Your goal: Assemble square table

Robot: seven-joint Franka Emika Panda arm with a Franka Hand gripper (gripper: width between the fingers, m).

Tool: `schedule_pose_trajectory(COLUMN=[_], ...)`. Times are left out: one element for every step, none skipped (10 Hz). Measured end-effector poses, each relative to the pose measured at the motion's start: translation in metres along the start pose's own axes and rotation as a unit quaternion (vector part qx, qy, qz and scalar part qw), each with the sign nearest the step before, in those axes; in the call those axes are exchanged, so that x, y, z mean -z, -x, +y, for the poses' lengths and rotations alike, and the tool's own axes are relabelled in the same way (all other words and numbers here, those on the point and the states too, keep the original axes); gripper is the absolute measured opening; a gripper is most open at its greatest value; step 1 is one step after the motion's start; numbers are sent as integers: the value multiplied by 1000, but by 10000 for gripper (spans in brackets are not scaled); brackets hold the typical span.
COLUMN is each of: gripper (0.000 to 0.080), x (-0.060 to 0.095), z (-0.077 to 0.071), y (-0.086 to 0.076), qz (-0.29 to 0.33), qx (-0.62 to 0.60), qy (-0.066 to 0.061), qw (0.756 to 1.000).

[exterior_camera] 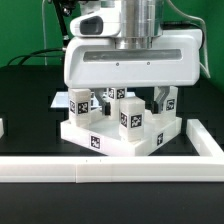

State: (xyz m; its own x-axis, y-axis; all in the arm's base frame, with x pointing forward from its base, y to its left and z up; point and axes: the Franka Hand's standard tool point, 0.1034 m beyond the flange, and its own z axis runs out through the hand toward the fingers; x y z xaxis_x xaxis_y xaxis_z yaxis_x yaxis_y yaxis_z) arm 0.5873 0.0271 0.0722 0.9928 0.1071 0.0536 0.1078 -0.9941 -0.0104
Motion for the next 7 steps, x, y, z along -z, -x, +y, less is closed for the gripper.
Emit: schedule_pose_trajectory(gripper=[649, 649, 649, 599, 442, 442, 305], x=[1, 3, 4, 5, 5, 5, 5], z=[1, 3, 3, 3, 3, 3, 3], y=[-1, -3, -5, -6, -6, -6, -6], qz=[0, -1, 1, 1, 1, 1, 2], qx=[24, 60, 76, 77, 76, 76, 76], qy=[1, 5, 8, 9, 9, 9, 9], qw=[1000, 998, 997, 997, 997, 997, 997])
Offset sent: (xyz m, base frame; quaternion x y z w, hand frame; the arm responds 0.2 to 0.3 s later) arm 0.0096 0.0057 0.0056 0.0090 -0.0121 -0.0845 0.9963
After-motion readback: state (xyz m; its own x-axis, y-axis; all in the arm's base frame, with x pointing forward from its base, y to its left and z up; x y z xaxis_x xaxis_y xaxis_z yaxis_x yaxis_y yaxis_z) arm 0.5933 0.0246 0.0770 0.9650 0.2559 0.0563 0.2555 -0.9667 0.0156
